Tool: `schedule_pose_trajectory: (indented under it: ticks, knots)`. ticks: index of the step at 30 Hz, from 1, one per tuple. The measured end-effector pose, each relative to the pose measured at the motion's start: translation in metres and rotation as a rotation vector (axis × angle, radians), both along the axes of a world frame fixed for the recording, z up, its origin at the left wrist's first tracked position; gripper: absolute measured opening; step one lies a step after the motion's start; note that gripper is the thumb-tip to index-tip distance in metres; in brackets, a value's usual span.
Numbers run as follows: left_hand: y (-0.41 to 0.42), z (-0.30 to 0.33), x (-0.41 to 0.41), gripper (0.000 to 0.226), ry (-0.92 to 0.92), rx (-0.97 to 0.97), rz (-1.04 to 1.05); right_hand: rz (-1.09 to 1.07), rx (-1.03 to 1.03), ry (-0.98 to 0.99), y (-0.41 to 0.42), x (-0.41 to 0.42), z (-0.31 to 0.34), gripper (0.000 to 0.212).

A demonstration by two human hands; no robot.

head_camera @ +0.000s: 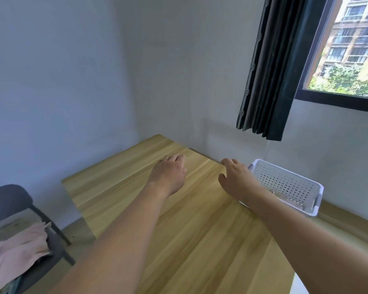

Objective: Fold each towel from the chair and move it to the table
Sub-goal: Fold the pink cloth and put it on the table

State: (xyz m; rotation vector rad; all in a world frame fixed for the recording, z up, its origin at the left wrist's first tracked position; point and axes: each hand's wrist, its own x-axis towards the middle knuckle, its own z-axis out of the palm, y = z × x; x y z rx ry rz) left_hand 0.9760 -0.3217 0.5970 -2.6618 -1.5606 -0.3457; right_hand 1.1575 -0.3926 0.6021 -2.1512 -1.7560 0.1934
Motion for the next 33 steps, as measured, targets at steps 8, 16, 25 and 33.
schedule_pose_trajectory:
  ticks: [8, 16, 25, 33]
  knots:
    - [0.014, 0.005, -0.137, 0.043, 0.029, 0.01, -0.066, -0.017, 0.0, 0.048, 0.006, -0.153, 0.016, 0.048]
    - [0.037, 0.014, -0.253, 0.041, -0.054, 0.011, 0.015, 0.023, -0.013, 0.008, 0.024, -0.25, 0.034, 0.048]
    - [0.082, 0.006, -0.419, 0.043, -0.06, -0.034, 0.005, 0.02, 0.003, 0.075, 0.069, -0.415, 0.028, 0.048]
    - [0.133, 0.0, -0.548, 0.042, -0.015, -0.083, -0.069, -0.01, -0.025, 0.103, 0.112, -0.564, 0.031, 0.047]
